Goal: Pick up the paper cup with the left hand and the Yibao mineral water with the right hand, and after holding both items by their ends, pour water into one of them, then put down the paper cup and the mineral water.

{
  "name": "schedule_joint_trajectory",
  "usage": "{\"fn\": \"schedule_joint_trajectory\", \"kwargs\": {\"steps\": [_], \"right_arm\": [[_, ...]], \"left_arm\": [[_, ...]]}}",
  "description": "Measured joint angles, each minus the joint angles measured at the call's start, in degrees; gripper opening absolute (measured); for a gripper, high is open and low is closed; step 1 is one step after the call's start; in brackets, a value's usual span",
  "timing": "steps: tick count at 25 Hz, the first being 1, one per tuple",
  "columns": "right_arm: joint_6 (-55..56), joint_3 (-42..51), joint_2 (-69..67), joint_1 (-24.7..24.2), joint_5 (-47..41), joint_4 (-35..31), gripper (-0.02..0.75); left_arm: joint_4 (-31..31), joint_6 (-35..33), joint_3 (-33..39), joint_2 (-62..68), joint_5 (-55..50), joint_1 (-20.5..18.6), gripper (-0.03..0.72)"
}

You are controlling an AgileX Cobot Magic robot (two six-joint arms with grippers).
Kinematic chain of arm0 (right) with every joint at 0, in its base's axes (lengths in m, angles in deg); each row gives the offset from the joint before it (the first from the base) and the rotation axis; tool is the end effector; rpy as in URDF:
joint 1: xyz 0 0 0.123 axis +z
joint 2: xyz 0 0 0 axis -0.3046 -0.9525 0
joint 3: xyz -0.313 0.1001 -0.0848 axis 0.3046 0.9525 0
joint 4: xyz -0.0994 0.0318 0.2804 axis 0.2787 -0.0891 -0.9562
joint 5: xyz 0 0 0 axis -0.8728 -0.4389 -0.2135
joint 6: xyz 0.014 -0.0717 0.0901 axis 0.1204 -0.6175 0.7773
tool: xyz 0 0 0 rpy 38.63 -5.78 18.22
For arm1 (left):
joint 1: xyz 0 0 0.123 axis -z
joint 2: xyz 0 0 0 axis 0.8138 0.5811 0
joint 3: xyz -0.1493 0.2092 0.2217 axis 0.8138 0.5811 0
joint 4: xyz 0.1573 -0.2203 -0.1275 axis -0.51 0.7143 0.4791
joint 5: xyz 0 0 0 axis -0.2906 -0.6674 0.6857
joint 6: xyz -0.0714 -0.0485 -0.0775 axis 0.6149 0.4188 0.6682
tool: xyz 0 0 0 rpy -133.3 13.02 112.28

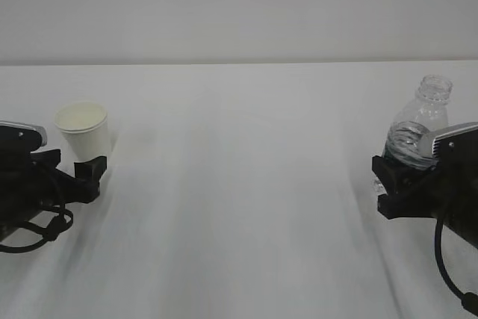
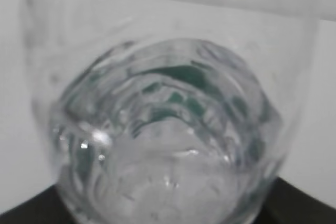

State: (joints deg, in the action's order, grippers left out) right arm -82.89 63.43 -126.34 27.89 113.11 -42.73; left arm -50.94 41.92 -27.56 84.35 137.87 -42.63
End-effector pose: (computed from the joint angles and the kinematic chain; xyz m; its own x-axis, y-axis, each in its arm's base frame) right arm 0.2853 0.0587 0.1065 -0.2941 -0.1467 -0.9444 -0.2645 0.9621 -0.0671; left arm 0.3389 -0.0702 0.0650 -0.3362 0.0411 -0.9409 0.1894 0.9816 -0.0247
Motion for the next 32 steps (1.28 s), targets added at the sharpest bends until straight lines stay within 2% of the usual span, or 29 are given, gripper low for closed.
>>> {"fn": "schedule_joint_trajectory", "kwargs": {"steps": [20,32], "right_arm": [[0.04,0.00,0.00,0.00,0.00,0.00,0.415],[0.04,0.00,0.00,0.00,0.00,0.00,0.415]], "left_arm": [[0.45,0.11,-7.61,6.36,0.11,0.00,0.624],[0.88,0.11,-8.03,6.58,0.11,-1.23,0.625]]}}
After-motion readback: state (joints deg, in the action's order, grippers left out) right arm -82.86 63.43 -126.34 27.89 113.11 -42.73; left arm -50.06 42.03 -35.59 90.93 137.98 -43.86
